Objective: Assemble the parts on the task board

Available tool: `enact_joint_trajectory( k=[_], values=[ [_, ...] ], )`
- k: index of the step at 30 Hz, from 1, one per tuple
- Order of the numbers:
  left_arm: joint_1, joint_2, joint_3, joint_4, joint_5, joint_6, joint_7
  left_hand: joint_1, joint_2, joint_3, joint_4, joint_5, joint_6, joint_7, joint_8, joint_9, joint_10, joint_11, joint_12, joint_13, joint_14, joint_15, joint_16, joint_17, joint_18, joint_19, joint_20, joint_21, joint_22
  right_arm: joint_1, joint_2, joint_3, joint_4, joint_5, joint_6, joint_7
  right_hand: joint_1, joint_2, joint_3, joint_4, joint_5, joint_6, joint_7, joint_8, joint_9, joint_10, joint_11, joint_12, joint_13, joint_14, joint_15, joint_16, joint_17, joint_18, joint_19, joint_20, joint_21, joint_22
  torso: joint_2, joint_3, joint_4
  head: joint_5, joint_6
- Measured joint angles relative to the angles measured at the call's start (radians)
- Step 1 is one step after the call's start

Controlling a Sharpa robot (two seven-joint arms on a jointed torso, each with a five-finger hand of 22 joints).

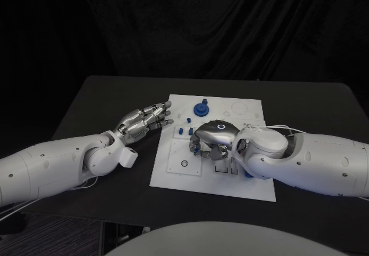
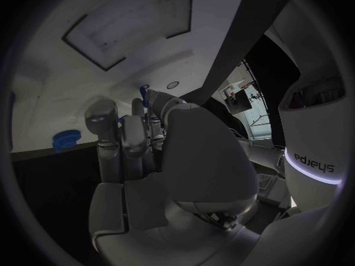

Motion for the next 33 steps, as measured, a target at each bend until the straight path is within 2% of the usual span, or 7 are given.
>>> enact_joint_trajectory(
  k=[11,18,33],
  values=[
    [-0.003,0.004,0.000,-0.010,0.000,0.003,-0.004,0.004,0.004,0.003,0.003,0.000,0.000,0.000,0.000,0.000,0.000,0.000,0.000,0.000,0.000,0.000,0.000,0.000,0.000,0.000,0.000,0.000,0.000,-0.007,0.007,0.001,-0.005,-0.001,-0.002,0.003,-0.001,-0.001,0.000,0.000,-0.014,0.004,-0.004,0.000,0.004,0.004,0.003,0.000,0.000,0.004,-0.004,0.000,0.000,0.000,0.000,0.000,0.004,0.000,0.000,0.0002,-0.0001,-0.003,0.000],
    [-0.006,0.006,0.000,-0.015,0.000,0.005,-0.009,0.004,0.004,0.003,0.003,0.000,0.000,0.000,0.000,0.000,0.000,0.000,0.000,0.000,0.000,0.000,0.000,0.000,0.000,0.000,0.000,0.000,0.000,-0.008,0.012,0.002,-0.010,-0.002,-0.001,0.004,-0.001,-0.001,0.000,0.000,-0.025,0.004,-0.004,0.000,0.006,0.017,-0.009,0.000,-0.002,0.004,-0.004,0.000,-0.002,0.000,0.004,0.004,0.004,0.000,-0.001,-0.0003,-0.0002,-0.003,0.000],
    [-0.007,0.009,0.000,-0.021,0.000,0.011,-0.018,0.004,0.004,0.003,0.003,0.000,0.007,0.007,0.000,0.000,-0.002,-0.002,0.000,0.000,0.000,0.000,0.000,0.000,0.000,0.000,0.000,0.000,-0.002,-0.009,0.017,0.003,-0.013,-0.002,0.005,0.003,-0.001,-0.001,0.000,0.000,-0.040,0.003,-0.004,-0.005,0.010,0.026,-0.018,-0.013,-0.005,0.004,-0.004,0.000,-0.013,0.000,0.004,0.004,-0.004,0.000,-0.001,-0.0005,0.0003,-0.005,0.000]
  ],
)
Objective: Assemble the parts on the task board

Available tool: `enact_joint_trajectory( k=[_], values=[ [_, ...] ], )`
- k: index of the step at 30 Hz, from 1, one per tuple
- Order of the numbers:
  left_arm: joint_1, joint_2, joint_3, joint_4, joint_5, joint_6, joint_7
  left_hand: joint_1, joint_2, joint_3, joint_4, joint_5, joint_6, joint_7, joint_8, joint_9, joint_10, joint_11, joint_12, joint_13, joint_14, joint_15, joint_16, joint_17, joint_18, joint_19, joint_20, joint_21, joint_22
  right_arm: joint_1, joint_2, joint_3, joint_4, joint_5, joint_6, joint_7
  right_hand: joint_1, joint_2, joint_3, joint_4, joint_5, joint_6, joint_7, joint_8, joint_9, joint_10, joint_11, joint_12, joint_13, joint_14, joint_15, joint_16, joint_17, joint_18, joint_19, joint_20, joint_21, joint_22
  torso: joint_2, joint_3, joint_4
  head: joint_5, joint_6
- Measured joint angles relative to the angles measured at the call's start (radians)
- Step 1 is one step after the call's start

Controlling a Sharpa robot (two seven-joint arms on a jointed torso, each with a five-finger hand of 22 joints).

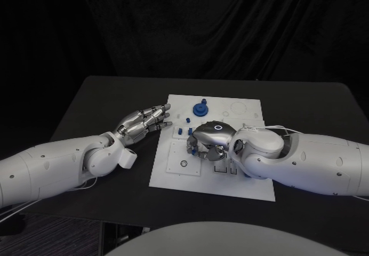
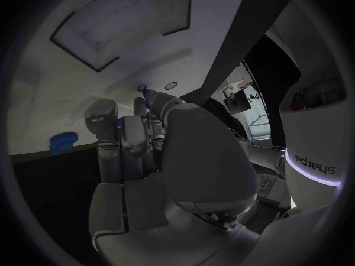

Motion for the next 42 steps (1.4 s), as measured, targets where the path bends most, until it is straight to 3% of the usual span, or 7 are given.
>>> enact_joint_trajectory(
  k=[42],
  values=[
    [-0.005,-0.001,0.000,-0.002,0.000,0.008,-0.026,0.000,0.000,0.006,0.000,0.004,0.007,0.007,0.000,0.001,-0.004,-0.004,0.000,0.000,0.007,0.007,0.008,0.002,0.000,0.004,0.004,0.004,-0.001,-0.005,-0.019,-0.002,0.004,-0.001,0.032,-0.012,-0.007,0.007,-0.003,0.003,-0.016,-0.007,0.000,-0.002,0.008,-0.006,0.006,-0.012,-0.005,-0.007,0.007,-0.012,-0.015,0.000,-0.011,0.004,-0.020,0.001,0.000,0.0004,-0.0005,0.004,0.000]
  ],
)
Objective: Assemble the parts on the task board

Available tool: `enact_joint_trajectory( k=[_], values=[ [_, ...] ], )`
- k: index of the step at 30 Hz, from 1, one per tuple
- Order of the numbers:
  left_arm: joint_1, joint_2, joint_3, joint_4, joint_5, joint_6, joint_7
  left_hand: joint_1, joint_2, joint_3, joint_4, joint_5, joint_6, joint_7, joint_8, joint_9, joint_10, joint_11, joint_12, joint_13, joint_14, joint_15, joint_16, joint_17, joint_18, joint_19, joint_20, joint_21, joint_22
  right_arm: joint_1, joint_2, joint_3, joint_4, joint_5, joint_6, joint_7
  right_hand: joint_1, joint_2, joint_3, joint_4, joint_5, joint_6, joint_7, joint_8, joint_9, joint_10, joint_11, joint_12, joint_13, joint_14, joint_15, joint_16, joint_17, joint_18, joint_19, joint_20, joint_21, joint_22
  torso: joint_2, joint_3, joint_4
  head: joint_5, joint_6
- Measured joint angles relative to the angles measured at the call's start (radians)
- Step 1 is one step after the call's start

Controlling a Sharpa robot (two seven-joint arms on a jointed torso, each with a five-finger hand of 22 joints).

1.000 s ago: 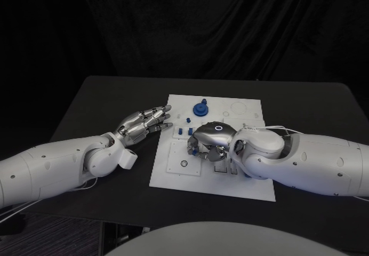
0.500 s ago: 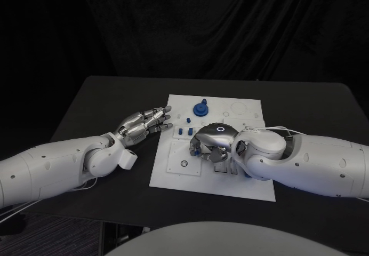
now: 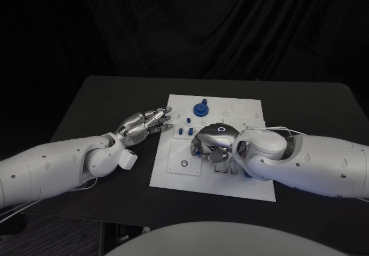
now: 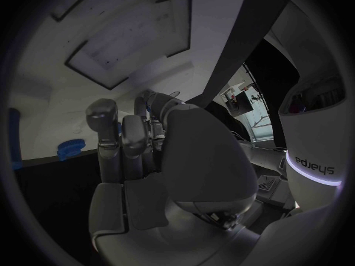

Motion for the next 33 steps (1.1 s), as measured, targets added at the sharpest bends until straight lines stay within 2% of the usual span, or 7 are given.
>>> enact_joint_trajectory(
  k=[9,20,27,33],
  values=[
    [0.000,0.000,0.000,0.000,0.000,0.001,-0.005,0.000,0.000,0.000,0.000,0.000,0.000,0.000,0.004,0.000,0.000,0.000,0.000,0.000,0.000,0.000,0.000,0.001,0.000,0.000,0.000,0.000,0.000,0.000,0.000,0.000,0.000,0.000,0.000,-0.001,-0.011,0.000,-0.005,0.005,-0.004,-0.011,0.007,-0.012,0.002,-0.004,0.004,-0.006,-0.002,0.000,0.000,0.000,0.000,0.000,-0.002,0.002,-0.002,0.000,0.000,-0.0003,0.0005,0.001,0.000],
    [0.000,0.001,0.000,-0.001,0.000,0.003,-0.010,0.004,0.004,0.003,0.003,0.000,0.004,0.004,0.004,0.001,0.000,0.000,0.000,0.000,0.000,0.000,0.000,0.001,0.000,0.000,0.000,0.000,0.000,0.000,0.006,0.000,-0.003,0.000,0.003,-0.002,-0.016,-0.005,-0.012,0.018,0.001,-0.084,0.013,-0.058,-0.010,-0.044,0.011,-0.027,-0.006,-0.009,0.009,-0.007,-0.011,0.000,-0.008,0.008,-0.027,0.000,0.000,-0.0002,0.0005,0.001,0.000],
    [-0.001,0.002,0.000,-0.002,0.000,0.005,-0.013,0.004,0.004,0.006,0.000,0.000,0.007,0.007,0.004,0.002,0.000,0.000,0.000,0.000,0.000,0.000,0.000,0.001,0.000,0.000,0.000,0.000,-0.001,0.000,0.011,0.000,-0.006,0.000,0.006,-0.003,-0.022,-0.012,-0.019,0.025,0.001,-0.113,-0.002,-0.078,-0.017,-0.078,0.021,-0.034,-0.005,-0.015,0.015,-0.013,-0.019,0.000,-0.016,0.016,-0.044,0.000,0.000,-0.0002,0.0006,0.000,0.000],
    [-0.001,0.003,0.000,-0.004,0.000,0.007,-0.015,0.004,0.004,0.006,0.000,0.000,0.010,0.010,0.007,0.002,0.000,0.000,0.000,0.000,0.000,0.000,0.000,0.001,0.000,0.000,0.000,0.000,-0.001,0.000,0.014,0.001,-0.007,0.000,0.008,-0.004,-0.028,-0.014,-0.025,0.031,0.001,-0.121,-0.004,-0.082,-0.019,-0.093,0.025,-0.041,-0.003,-0.020,0.020,-0.019,-0.025,0.000,-0.023,0.016,-0.056,0.000,0.000,-0.0002,0.0011,-0.001,0.000]
  ],
)
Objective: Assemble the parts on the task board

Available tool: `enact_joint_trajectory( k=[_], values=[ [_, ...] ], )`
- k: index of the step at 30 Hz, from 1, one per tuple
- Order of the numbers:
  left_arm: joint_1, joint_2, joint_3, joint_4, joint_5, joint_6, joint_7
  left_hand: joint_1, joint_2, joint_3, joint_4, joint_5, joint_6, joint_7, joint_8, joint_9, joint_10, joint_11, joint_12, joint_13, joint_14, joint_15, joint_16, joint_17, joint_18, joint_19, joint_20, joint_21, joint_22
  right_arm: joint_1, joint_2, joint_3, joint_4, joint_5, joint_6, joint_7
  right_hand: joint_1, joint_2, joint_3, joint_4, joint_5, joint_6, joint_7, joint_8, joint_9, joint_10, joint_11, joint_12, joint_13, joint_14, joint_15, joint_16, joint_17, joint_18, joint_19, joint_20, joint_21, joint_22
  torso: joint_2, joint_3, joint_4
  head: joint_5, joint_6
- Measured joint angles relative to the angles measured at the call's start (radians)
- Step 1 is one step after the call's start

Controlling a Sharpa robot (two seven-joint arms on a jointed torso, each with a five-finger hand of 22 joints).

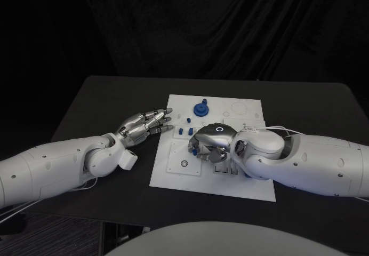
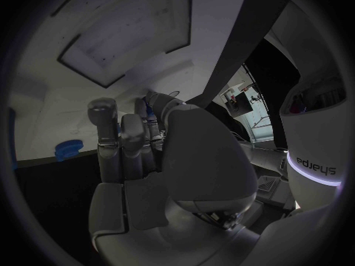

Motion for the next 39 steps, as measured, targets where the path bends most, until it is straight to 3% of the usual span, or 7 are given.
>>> enact_joint_trajectory(
  k=[5,6,16,27,32,36,39],
  values=[
    [-0.001,0.002,0.000,-0.004,0.000,0.001,-0.001,0.000,0.000,0.000,0.000,0.000,0.001,0.001,0.001,0.001,0.000,0.000,0.000,0.000,0.002,0.002,0.000,0.000,-0.002,0.000,0.000,0.000,0.000,0.000,0.001,0.000,-0.001,0.000,0.000,0.000,-0.002,0.002,0.000,0.000,0.000,0.000,0.000,0.000,-0.001,-0.009,0.008,0.000,-0.003,-0.003,0.004,0.000,0.000,0.000,-0.004,0.004,-0.003,0.000,0.000,0.0000,0.0003,0.000,0.000],
    [-0.001,0.002,0.000,-0.004,0.000,0.001,-0.002,0.000,0.000,0.000,0.000,0.000,0.001,0.001,0.001,0.001,0.000,0.000,0.000,0.000,0.004,0.004,0.000,0.000,-0.016,0.000,0.000,0.000,0.000,0.000,0.001,0.000,-0.001,0.000,0.000,0.000,-0.002,0.002,-0.001,0.001,0.000,0.000,0.000,0.000,-0.001,-0.009,0.008,0.000,-0.003,-0.003,0.004,0.000,0.000,0.000,-0.004,0.004,-0.003,0.000,0.000,-0.0001,0.0004,0.000,0.000],
    [-0.007,0.003,0.000,-0.007,0.000,0.005,-0.004,0.000,0.000,0.006,0.000,0.005,0.005,0.005,0.001,0.001,0.000,0.000,0.000,0.000,0.004,0.004,0.000,0.000,-0.016,0.000,0.000,0.000,0.000,0.000,-0.001,0.000,0.001,0.000,0.000,0.000,-0.013,0.005,-0.022,0.013,0.000,0.085,0.004,0.032,0.013,-0.031,0.009,0.011,0.008,-0.009,0.009,0.000,-0.001,0.000,-0.007,0.007,-0.014,0.000,0.000,-0.0005,0.0005,0.002,0.000],
    [-0.011,0.002,0.000,-0.008,0.000,0.006,-0.006,0.004,-0.004,0.008,-0.003,0.009,0.005,0.005,0.001,0.001,0.000,0.000,0.000,0.000,0.004,0.004,0.000,0.000,-0.016,0.004,-0.004,0.000,0.000,0.000,-0.007,0.000,0.003,0.000,-0.006,0.001,-0.013,0.005,-0.040,0.018,0.000,0.096,0.004,0.032,0.015,-0.090,0.019,0.011,0.015,-0.028,0.020,-0.004,-0.017,0.000,-0.024,0.020,-0.054,0.000,0.000,-0.0004,0.0000,0.002,0.000],
    [-0.012,0.002,0.000,-0.008,0.000,0.006,-0.006,0.004,-0.004,0.008,-0.003,0.009,0.005,0.005,0.001,0.001,0.000,0.000,0.000,0.000,0.004,0.004,0.000,0.000,-0.016,0.004,-0.004,0.000,0.000,0.000,-0.016,-0.001,0.006,0.000,-0.010,0.001,-0.007,-0.001,-0.057,0.024,0.000,-0.009,-0.002,-0.064,-0.026,-0.235,0.046,0.001,0.009,-0.098,0.038,-0.059,-0.087,0.000,-0.077,0.037,-0.148,0.000,0.000,-0.0001,-0.0004,0.001,0.000],
    [-0.013,0.001,0.000,-0.008,0.000,0.006,-0.006,0.007,-0.001,0.010,-0.004,0.009,0.005,0.005,0.001,0.001,0.000,0.000,0.000,0.000,0.004,0.004,0.000,0.000,-0.016,0.004,-0.004,0.000,0.000,0.000,-0.025,-0.001,0.012,0.000,-0.018,0.001,0.014,-0.020,-0.114,0.047,-0.014,-0.137,-0.028,-0.156,-0.080,-0.374,0.064,-0.004,-0.004,-0.160,0.045,-0.093,-0.147,0.017,-0.123,0.048,-0.228,0.000,0.000,0.0002,-0.0005,0.001,0.000],
    [-0.014,-0.001,0.000,-0.008,0.000,0.006,-0.006,0.008,0.000,0.011,-0.006,0.009,0.005,0.005,0.001,0.001,0.000,0.000,0.000,0.000,0.004,0.004,0.000,0.000,-0.016,0.004,-0.004,0.000,-0.001,0.000,-0.034,-0.001,0.019,0.000,-0.028,0.002,0.038,-0.021,-0.145,0.076,-0.021,-0.208,-0.043,-0.188,-0.115,-0.415,0.069,0.012,-0.008,-0.171,0.046,-0.096,-0.164,0.017,-0.130,0.048,-0.243,0.000,0.000,0.0004,-0.0009,0.001,0.000]
  ],
)
